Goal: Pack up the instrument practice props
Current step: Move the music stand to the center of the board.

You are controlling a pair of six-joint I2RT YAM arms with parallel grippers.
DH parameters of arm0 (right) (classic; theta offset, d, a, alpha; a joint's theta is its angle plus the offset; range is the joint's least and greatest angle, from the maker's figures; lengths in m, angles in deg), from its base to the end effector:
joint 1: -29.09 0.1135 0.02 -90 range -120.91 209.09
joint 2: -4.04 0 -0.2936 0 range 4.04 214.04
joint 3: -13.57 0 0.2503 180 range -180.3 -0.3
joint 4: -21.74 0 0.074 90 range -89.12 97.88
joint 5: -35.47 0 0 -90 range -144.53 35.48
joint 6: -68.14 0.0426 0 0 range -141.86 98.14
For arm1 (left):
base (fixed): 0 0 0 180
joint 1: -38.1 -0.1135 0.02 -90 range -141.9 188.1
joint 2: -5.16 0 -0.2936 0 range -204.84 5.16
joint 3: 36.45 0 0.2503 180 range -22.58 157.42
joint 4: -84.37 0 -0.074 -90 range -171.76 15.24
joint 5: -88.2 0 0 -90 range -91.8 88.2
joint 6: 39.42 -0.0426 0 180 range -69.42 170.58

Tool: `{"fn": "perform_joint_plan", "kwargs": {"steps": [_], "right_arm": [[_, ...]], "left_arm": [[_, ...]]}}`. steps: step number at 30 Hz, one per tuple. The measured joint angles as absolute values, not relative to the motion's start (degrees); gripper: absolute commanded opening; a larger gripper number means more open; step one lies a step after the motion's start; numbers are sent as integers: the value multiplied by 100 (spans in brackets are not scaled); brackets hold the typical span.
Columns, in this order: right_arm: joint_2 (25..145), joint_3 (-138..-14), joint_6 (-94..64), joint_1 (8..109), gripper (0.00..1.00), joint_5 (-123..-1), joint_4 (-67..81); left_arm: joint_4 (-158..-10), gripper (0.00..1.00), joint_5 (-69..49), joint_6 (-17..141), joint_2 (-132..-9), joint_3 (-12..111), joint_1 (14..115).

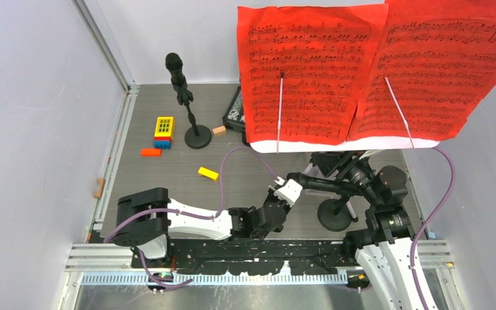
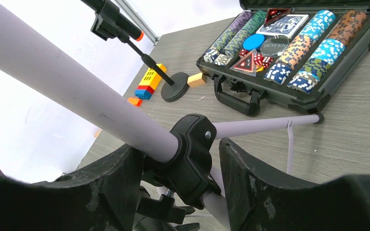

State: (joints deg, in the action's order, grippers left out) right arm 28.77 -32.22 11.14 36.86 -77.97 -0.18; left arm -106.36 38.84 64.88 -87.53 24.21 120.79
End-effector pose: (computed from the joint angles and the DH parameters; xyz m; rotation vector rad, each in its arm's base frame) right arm 0.0968 0.0303 0.3246 0.0308 1.6545 0.8716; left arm 0.0714 -0.3387 0.2354 0.6422 1.7650 -0.4851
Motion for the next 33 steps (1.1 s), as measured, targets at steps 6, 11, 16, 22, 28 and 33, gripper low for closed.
{"fn": "perform_joint_plan", "kwargs": {"steps": [6, 11, 16, 22, 28, 33], "right_arm": [[2645, -3244, 1077, 3692, 44, -7832, -278], [2436, -3288, 1031, 3692, 44, -7913, -566], [2427, -3290, 1022, 3692, 42, -7934, -591], [2648, -3314, 1044, 3729, 40, -8144, -455], [3115, -3334, 1070, 3911, 39, -8269, -66], [3260, -3336, 1072, 4230, 39, -8079, 91]], "left_arm": [[-10453, 0, 4330, 6571, -8845, 2532, 12401], [-10274, 0, 4660, 6738, -8895, 2598, 12656], [-10236, 0, 4800, 6976, -8910, 2569, 12726], [-10112, 0, 4804, 7264, -8770, 2316, 12816], [-9819, 0, 4859, 7496, -8674, 2108, 12910], [-9642, 0, 4912, 7623, -8576, 2071, 12914]]}}
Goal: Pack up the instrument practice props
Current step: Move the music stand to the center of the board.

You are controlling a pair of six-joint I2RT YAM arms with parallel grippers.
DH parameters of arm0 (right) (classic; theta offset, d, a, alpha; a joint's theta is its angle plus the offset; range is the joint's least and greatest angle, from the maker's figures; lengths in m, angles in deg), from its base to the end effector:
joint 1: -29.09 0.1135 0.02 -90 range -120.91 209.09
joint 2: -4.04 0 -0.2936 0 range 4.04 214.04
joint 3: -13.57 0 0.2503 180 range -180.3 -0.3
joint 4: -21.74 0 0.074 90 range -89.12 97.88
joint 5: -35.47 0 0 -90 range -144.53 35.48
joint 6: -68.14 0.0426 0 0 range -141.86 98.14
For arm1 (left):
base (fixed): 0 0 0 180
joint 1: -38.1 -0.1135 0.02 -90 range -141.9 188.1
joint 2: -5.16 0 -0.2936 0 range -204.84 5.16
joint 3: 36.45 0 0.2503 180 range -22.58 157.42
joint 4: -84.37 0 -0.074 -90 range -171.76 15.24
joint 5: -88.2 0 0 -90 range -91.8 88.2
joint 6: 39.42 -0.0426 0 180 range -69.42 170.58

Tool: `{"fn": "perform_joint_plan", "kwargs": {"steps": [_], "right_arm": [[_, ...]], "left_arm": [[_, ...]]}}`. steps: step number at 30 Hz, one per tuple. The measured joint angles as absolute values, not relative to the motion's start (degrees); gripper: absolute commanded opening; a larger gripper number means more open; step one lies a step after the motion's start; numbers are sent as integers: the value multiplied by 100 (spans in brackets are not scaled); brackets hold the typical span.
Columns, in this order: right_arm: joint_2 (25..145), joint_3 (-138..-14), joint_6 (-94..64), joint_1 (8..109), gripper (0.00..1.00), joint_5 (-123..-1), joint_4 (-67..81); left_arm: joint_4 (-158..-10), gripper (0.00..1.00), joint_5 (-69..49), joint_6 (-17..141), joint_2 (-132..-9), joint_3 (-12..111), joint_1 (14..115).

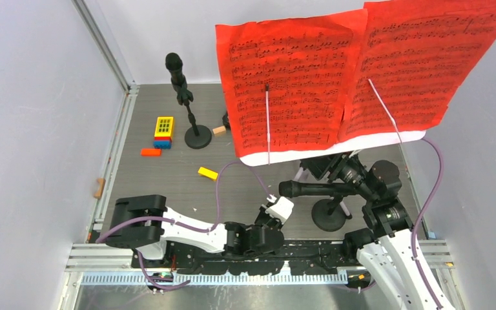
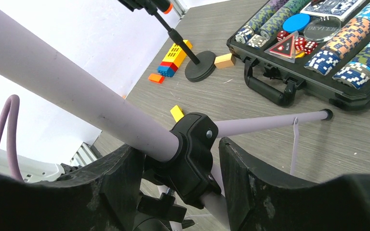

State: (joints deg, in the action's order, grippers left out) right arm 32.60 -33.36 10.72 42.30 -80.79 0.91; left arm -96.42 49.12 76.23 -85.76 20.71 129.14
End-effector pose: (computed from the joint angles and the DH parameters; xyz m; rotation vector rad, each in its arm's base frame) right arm 0.1045 0.0439 0.3279 -0.0864 1.6986 0.9753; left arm 0.0273 -0.3180 0.2131 0.6062 1.8445 -0.3996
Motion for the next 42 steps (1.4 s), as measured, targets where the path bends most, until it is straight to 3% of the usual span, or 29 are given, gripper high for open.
{"fn": "perform_joint_plan", "kwargs": {"steps": [9, 21, 27, 37, 42], "right_arm": [[3596, -3336, 1061, 5050, 38, -7458, 513], [3174, -3296, 967, 5192, 38, -7084, 100], [3056, -3299, 928, 5227, 49, -6942, -29], [2879, -3360, 917, 5275, 77, -6636, -459], [2881, -3449, 847, 5277, 83, -6546, -654]], "left_arm": [[-9181, 0, 5058, 7977, -8261, 1909, 12934], [-8656, 0, 5158, 7957, -8254, 2047, 13004], [-8455, 0, 5218, 7994, -8318, 2158, 13030], [-8077, 0, 5259, 8016, -8311, 2254, 13100], [-7909, 0, 5344, 8042, -8353, 2327, 13139]]}}
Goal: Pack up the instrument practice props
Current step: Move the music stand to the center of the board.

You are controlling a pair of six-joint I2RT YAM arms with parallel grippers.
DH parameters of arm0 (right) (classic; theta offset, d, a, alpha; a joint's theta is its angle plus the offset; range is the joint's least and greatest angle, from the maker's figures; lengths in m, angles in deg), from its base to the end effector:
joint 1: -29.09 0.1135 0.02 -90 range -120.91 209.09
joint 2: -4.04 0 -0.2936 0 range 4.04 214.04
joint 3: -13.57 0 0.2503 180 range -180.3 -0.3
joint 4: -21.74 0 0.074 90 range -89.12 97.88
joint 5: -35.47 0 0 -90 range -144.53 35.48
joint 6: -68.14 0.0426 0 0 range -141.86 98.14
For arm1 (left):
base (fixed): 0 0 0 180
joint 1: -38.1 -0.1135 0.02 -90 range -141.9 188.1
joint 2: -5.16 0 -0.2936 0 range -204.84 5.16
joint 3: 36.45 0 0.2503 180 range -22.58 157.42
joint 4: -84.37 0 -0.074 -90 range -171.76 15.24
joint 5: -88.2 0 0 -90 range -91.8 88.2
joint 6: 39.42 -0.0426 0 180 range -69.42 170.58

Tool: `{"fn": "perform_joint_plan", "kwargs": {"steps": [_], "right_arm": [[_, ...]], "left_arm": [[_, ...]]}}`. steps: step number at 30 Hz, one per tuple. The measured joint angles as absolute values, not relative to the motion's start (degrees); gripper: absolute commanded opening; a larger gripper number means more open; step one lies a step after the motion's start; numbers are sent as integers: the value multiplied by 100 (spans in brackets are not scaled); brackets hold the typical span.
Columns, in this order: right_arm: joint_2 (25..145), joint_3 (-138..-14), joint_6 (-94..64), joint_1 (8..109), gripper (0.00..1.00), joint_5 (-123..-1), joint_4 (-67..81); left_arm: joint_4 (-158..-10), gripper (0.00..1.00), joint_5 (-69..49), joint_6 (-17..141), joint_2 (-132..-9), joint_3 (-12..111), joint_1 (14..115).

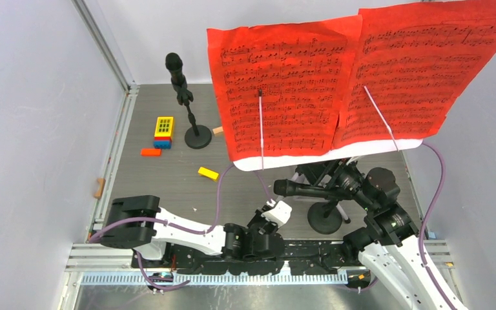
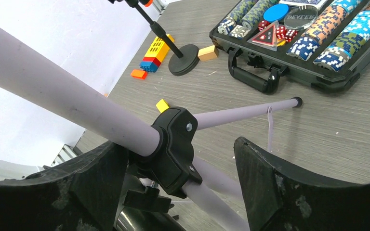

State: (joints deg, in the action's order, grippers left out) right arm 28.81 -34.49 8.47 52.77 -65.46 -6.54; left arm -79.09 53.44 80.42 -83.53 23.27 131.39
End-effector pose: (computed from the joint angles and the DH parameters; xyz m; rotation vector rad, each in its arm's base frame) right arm 0.0871 0.0470 0.3254 -0.0509 1.7303 0.8646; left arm 0.0177 -0.3027 0.2157 0.6711 1.8799 -0.2157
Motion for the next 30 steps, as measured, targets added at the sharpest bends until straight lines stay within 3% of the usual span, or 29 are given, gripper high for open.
{"fn": "perform_joint_plan", "kwargs": {"steps": [30], "right_arm": [[2781, -3742, 635, 5211, 83, -6807, -835]], "left_arm": [[-7507, 0, 5482, 8149, -8289, 2340, 13233]]}}
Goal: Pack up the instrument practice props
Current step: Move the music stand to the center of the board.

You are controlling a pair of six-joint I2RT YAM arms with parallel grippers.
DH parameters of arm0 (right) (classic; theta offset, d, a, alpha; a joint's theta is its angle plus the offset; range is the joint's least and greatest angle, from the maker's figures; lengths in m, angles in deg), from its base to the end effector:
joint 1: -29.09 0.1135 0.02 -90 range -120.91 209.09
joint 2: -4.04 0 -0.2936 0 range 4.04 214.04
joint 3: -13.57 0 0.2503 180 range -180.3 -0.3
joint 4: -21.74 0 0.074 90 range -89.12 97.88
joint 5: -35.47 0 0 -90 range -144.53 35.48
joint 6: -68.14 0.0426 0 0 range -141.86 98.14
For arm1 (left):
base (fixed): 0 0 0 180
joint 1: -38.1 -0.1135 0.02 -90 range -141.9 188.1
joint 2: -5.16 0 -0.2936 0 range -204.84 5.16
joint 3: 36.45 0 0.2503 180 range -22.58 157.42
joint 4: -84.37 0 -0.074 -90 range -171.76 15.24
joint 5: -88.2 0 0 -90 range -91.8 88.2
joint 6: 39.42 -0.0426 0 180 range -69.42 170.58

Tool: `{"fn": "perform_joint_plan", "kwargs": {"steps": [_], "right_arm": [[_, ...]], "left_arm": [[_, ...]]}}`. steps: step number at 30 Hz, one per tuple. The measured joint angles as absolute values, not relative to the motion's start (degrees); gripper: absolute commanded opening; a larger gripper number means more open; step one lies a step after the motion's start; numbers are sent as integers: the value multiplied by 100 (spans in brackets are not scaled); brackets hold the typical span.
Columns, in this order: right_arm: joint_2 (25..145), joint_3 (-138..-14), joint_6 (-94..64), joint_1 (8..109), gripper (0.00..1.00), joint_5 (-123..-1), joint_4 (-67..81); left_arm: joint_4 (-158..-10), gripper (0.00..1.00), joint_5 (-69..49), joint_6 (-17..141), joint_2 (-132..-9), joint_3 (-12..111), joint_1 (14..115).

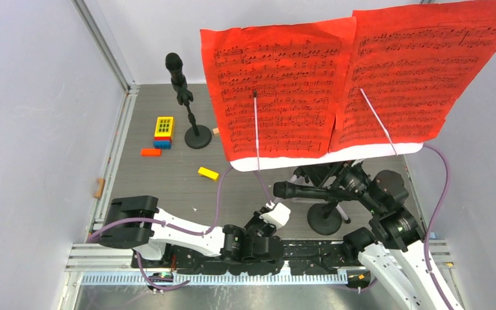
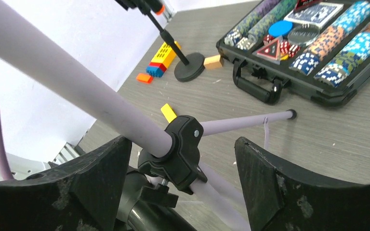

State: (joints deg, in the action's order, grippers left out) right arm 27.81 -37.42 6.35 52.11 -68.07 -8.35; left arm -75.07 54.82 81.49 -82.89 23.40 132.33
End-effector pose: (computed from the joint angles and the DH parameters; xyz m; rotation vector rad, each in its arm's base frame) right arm 0.0782 0.0440 0.3406 -0.1135 1.6886 0.8716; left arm 0.0137 -0.2967 0.2154 0.6911 1.8782 -0.1683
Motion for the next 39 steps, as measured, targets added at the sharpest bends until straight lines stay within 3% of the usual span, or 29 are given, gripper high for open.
{"fn": "perform_joint_plan", "kwargs": {"steps": [15, 20, 29, 39], "right_arm": [[1048, -3598, 849, 5071, 84, -5108, -1148], [654, -3670, 764, 5071, 79, -5016, -1543], [921, -4129, 386, 5071, 81, -6330, -1915], [1142, -3967, -303, 4984, 81, -7263, -1220]], "left_arm": [[-7310, 0, 5624, 8143, -8388, 2453, 13308], [-7308, 0, 5631, 8143, -8394, 2456, 13310], [-7308, 0, 5635, 8143, -8397, 2456, 13312], [-7266, 0, 5652, 8145, -8423, 2491, 13314]]}}
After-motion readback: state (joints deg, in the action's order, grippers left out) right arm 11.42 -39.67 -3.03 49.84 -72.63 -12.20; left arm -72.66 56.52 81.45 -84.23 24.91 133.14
